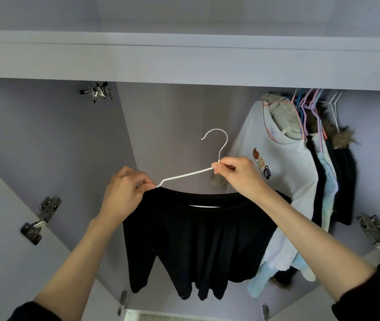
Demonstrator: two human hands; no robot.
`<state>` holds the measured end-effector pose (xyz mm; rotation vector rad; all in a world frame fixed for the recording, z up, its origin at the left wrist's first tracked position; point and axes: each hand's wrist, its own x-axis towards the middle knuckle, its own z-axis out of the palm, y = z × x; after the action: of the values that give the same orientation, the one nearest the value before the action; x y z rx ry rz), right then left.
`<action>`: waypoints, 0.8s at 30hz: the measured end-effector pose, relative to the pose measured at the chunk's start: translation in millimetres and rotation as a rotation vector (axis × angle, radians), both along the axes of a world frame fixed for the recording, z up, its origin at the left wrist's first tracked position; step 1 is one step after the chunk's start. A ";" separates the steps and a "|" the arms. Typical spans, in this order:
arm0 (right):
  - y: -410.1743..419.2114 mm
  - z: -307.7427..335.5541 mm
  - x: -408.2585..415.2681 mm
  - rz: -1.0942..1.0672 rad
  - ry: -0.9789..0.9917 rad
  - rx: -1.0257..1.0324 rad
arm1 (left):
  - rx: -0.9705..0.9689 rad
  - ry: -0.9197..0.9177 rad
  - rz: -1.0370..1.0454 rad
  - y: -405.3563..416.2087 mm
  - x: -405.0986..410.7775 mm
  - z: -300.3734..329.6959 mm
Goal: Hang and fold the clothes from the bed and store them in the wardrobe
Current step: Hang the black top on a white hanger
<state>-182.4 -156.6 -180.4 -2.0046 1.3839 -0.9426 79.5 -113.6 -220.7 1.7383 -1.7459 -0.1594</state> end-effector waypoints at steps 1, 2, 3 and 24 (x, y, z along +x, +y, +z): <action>-0.8 -0.7 -0.5 0.007 0.006 0.011 | 0.007 -0.016 -0.001 -0.5 -0.7 -0.5; -1.1 -2.0 -0.7 0.013 0.012 0.024 | 0.017 -0.036 -0.006 -0.1 -1.6 -2.1; -1.4 -3.4 -0.9 0.020 0.015 0.038 | 0.028 -0.057 -0.010 0.9 -2.5 -3.8; -2.2 -13.5 4.6 0.025 0.002 0.017 | 0.029 -0.175 -0.168 4.2 -11.5 -11.6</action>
<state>-177.8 -158.8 -193.9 -2.0062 1.3606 -0.9145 68.0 -109.4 -232.3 1.6673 -2.0273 -0.1085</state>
